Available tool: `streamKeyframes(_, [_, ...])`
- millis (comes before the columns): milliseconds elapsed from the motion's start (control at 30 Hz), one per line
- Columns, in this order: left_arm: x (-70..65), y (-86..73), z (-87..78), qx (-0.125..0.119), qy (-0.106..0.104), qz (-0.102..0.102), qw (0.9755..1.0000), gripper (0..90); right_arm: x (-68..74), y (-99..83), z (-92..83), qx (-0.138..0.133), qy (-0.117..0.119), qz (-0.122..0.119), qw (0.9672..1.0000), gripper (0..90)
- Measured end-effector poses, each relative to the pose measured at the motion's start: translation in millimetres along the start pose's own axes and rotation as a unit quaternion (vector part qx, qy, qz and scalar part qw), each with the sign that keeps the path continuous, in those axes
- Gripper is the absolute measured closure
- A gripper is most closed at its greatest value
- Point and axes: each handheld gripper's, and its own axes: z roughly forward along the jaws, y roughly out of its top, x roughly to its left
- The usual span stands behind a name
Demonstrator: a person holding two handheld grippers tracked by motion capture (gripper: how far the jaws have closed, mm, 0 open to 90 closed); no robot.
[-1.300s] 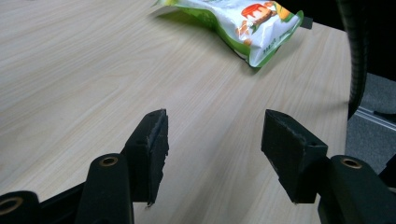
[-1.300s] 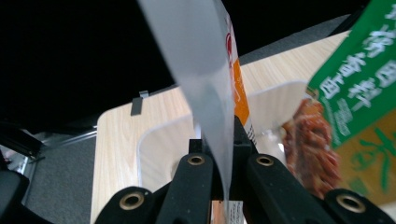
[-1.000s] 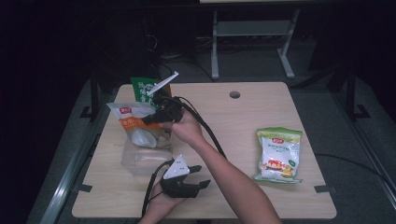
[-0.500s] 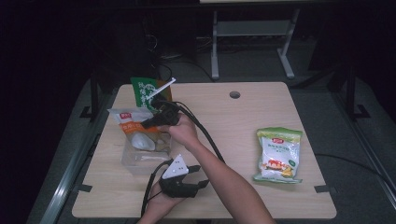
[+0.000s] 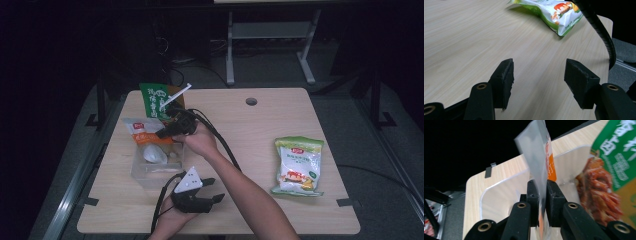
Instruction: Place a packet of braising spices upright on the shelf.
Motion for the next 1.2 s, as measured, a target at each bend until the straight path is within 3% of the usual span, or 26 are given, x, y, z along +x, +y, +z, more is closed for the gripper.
streamKeyframes(100, [0.7, 0.2, 0.0, 0.005, 0.0, 0.005, 1.0, 40.0, -0.6, -2.9, -7.4, 0.005, -0.01, -0.009, 0.9999, 88.8])
streamKeyframes(467, [1.4, 0.8, -0.2, 0.006, 0.003, 0.003, 1.0, 39.9, -0.9, -6.2, -7.8, 0.013, -0.013, -0.017, 0.9997, 89.8])
streamKeyframes(667, [1.8, 0.7, 0.9, 0.005, 0.004, 0.003, 1.0, 39.4, -3.3, -7.1, -8.6, 0.015, -0.014, -0.008, 0.9998, 89.4])
streamKeyframes(800, [1.3, 0.8, 1.7, 0.008, 0.005, 0.005, 0.9999, 39.1, -4.4, -8.0, -10.3, 0.018, -0.008, -0.007, 0.9998, 82.0])
streamKeyframes(833, [1.2, 1.0, 1.9, 0.008, 0.006, 0.004, 0.9999, 38.7, -5.5, -8.9, -11.5, 0.016, -0.012, -0.016, 0.9997, 80.9])
streamKeyframes(1200, [-0.6, 1.4, 4.9, 0.015, 0.005, 0.013, 0.9998, 37.5, -13.2, -26.4, -42.4, -0.009, 0.006, 0.006, 0.9999, 69.4])
